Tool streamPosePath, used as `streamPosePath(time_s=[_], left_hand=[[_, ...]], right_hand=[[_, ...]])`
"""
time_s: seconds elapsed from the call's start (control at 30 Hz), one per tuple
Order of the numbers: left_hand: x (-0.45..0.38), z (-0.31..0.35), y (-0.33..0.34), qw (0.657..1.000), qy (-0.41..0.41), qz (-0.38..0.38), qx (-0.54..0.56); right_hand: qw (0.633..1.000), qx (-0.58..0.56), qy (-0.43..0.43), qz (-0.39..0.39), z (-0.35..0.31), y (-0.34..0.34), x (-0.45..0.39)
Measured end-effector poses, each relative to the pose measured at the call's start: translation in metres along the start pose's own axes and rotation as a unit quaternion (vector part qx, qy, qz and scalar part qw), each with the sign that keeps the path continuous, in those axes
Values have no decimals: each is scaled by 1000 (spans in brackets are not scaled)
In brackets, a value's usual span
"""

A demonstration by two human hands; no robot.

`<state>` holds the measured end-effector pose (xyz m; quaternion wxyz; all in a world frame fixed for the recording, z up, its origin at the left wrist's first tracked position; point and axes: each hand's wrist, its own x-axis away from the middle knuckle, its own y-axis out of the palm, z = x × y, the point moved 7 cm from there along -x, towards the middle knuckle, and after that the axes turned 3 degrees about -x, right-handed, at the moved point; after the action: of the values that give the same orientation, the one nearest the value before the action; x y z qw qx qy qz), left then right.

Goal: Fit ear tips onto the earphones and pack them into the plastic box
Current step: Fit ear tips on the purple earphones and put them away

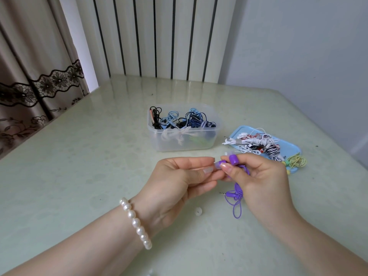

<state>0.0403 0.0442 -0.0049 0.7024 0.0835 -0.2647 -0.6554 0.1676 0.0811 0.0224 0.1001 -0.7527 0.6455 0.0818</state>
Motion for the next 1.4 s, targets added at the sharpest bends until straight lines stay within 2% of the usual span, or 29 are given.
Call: streamPosePath(time_s=[0.13,0.3,0.43,0.7,1.4], left_hand=[[-1,4,0,1000,8,2,-1],[-3,1,-1,1000,14,10,-11],[-5,0,-1,1000,19,9,-8],[-5,2,-5,998,49,33,-14],[-1,2,0,991,87,36,-99]], right_hand=[[979,-150,124,-56,9,4,0],[969,-163,166,-81,9,7,3],[970,-165,158,-81,10,6,2],[988,-110,87,-60,2,1,1],[993,-77,86,-21,6,-2,-2]])
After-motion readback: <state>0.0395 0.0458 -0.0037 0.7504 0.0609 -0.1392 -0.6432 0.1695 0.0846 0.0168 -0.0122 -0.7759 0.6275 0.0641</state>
